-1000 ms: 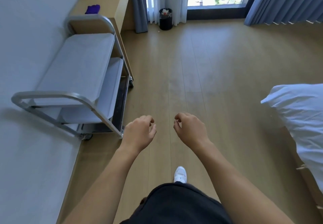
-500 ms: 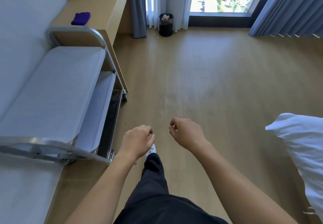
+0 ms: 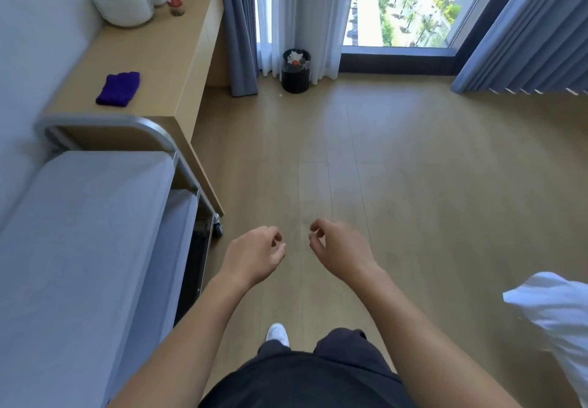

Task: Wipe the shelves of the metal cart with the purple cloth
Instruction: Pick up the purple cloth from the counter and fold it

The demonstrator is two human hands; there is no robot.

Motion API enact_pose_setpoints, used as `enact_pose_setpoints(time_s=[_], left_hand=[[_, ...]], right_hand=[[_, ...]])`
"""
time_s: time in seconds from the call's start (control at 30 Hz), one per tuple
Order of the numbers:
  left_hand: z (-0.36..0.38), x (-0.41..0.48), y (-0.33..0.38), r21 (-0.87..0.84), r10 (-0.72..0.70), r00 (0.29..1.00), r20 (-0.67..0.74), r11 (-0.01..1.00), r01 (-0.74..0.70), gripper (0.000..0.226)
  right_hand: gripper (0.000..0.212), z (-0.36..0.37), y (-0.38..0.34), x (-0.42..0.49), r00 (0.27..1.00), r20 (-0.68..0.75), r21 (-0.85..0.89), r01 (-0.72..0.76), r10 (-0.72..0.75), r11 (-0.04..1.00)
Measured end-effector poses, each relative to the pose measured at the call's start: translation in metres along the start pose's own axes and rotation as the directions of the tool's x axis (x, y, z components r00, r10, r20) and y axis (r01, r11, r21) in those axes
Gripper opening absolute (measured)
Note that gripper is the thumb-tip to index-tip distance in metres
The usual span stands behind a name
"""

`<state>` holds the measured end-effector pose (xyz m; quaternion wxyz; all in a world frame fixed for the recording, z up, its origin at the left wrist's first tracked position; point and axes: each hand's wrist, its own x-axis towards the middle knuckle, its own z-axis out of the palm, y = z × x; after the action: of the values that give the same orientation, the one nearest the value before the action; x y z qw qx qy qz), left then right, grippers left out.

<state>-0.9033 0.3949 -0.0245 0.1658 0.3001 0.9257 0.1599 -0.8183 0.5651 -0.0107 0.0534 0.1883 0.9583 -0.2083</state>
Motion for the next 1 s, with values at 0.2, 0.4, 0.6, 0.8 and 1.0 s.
enact_pose_setpoints(time_s=[0.2,0.4,0.6,0.8,1.0], left_hand=[[-0.015,0.091,-0.012,-0.030,-0.050,0.998,0.040,0.998,0.051,0.023],[-0.035,0.216,-0.011,-0.022,-0.115,0.993,0.007,0.993,0.115,0.023],[-0.073,0.313,-0.011,-0.012,-0.223,0.974,-0.045,0.975,0.222,0.020],[-0.096,0.397,-0.034,-0.037,-0.302,0.953,-0.037,0.953,0.300,0.018],[-0.123,0.497,-0.078,-0.033,-0.304,0.952,-0.041,0.953,0.303,0.018]], right_hand=[[0.032,-0.006,0.013,0.100,0.998,0.052,0.015,0.031,-0.032,0.999],[0.031,-0.035,0.041,0.240,0.995,0.056,0.036,0.081,-0.083,0.996],[0.031,-0.078,0.046,0.358,0.982,0.097,0.024,0.158,-0.159,0.987],[0.030,-0.097,0.034,0.455,0.973,0.100,0.025,0.206,-0.208,0.978],[0.029,-0.092,0.013,0.558,0.971,0.105,0.007,0.214,-0.213,0.977]])
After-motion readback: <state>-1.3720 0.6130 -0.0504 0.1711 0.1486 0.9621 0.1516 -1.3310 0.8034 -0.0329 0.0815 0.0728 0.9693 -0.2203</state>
